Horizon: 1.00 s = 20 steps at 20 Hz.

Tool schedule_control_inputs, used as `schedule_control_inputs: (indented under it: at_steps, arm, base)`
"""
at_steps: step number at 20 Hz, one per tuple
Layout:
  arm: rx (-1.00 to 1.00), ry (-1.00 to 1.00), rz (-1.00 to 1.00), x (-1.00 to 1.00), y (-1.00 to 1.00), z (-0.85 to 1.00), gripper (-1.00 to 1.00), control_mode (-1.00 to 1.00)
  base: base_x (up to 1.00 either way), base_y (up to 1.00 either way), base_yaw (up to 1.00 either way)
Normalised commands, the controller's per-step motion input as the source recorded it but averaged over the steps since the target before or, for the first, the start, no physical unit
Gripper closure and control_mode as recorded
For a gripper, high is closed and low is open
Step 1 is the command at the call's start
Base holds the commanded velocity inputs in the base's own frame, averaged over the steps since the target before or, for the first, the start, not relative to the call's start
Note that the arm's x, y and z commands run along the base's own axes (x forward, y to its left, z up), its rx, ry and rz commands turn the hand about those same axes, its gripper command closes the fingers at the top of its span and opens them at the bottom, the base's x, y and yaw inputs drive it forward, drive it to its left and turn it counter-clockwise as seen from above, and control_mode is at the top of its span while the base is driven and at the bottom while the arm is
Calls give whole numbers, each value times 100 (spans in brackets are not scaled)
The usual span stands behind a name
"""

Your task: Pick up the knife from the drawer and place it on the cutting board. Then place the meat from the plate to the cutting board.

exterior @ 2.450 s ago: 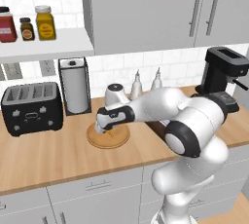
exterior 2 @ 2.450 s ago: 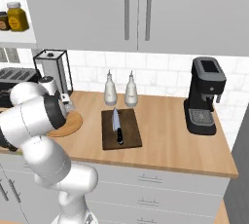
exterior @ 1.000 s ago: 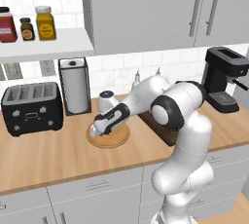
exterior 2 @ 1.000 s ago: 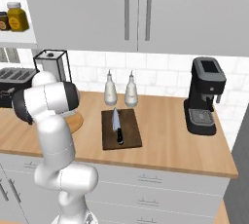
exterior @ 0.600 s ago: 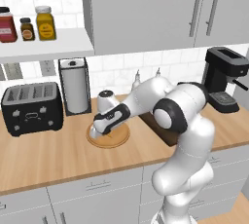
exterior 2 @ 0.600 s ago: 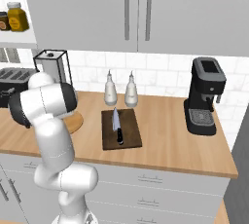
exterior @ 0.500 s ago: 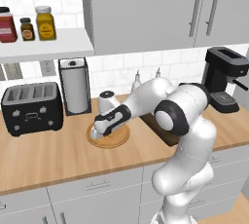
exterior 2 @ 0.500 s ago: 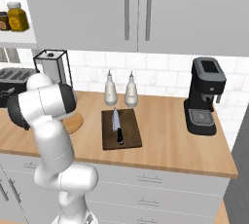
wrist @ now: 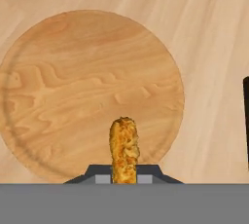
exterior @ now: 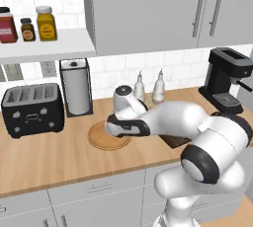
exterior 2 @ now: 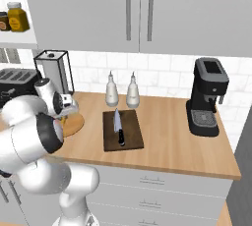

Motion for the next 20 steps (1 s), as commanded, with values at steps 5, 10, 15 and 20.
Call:
schedule_control_inputs:
  at_steps: [5, 10, 15, 20]
  arm:
    - [-3, -7, -20, -17, -100, 72, 100, -100]
    - [-1, 5, -19, 0, -100, 10, 100, -100]
    - [0, 23, -16, 29, -100, 0, 100, -100]
    - [0, 29, -13, 58, -96, 0, 100, -100]
  base:
    - [0, 0, 0]
    - [0, 0, 0]
    - [0, 0, 0]
    - [0, 0, 0]
